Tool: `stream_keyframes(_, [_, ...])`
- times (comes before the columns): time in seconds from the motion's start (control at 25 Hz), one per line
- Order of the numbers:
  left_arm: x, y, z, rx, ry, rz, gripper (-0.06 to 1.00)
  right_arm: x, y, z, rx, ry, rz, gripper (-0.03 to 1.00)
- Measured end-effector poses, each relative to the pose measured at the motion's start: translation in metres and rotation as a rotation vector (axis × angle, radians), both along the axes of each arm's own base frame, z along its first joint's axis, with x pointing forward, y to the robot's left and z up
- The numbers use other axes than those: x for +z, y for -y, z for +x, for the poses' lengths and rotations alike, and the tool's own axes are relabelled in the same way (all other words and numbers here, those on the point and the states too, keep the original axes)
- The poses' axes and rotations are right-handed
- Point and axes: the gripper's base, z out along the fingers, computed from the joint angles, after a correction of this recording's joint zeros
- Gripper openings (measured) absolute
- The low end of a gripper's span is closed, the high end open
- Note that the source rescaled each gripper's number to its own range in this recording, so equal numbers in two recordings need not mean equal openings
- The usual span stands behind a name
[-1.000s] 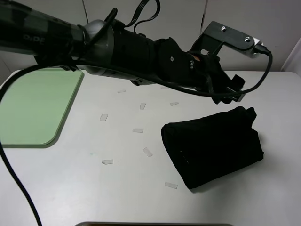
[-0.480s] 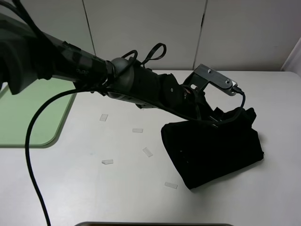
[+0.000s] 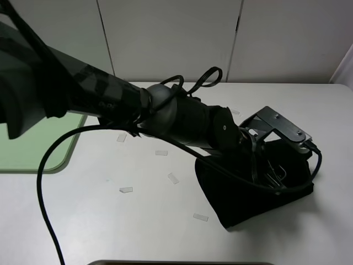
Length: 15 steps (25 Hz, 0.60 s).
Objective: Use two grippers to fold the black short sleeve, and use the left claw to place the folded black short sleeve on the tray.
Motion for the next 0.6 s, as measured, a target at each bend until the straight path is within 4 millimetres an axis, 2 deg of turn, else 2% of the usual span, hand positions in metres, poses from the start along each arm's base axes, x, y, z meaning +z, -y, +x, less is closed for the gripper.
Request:
stream_keyframes(0.12, [-0.001,0.005,-0.01,-0.029,-0.009,0.006,0.81,0.0,0.0,0.0,0.0,0.0,0.0,1.0])
stream_keyframes(0.32, [-0.003,0.006,-0.014,-0.024,-0.023,0.005,0.81,0.0,0.0,0.0,0.0,0.0,0.0,1.0])
stream_keyframes(0.6, [-0.028,0.006,-0.015,-0.013,-0.049,0.044,0.81,0.0,0.0,0.0,0.0,0.0,0.0,1.0])
